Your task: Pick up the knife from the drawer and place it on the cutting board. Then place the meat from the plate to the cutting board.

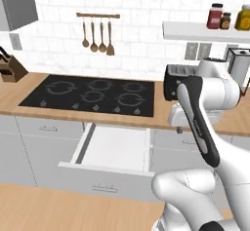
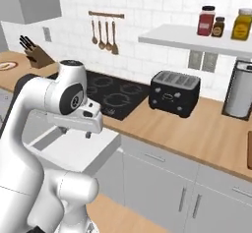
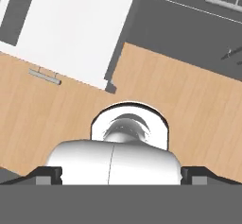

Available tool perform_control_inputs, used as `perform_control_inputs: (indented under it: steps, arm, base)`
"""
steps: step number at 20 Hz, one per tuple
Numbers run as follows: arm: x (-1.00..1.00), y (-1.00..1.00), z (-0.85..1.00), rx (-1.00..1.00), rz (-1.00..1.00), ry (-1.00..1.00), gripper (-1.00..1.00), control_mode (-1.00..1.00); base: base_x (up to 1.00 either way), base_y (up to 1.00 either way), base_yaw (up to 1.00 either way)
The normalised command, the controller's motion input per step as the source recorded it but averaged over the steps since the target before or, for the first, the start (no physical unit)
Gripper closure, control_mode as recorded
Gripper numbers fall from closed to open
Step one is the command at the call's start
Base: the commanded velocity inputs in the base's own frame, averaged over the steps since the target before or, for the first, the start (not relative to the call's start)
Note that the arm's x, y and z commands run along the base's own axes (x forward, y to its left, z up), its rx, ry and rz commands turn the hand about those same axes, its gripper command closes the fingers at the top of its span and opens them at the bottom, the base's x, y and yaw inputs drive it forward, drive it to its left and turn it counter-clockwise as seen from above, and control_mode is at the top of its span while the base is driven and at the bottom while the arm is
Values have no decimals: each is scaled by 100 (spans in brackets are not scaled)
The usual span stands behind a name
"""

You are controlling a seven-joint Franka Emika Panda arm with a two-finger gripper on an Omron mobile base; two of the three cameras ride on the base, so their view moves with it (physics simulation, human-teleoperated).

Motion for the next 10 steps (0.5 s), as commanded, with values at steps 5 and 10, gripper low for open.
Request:
perform_control_inputs:
  steps: [5, 10]
  arm:
    - [0, 0, 0, 0, 0, 0, -100, 100]
    - [0, 0, 0, 0, 0, 0, -100, 100]
  base:
    - [12, 77, 12]
    - [11, 100, 0]
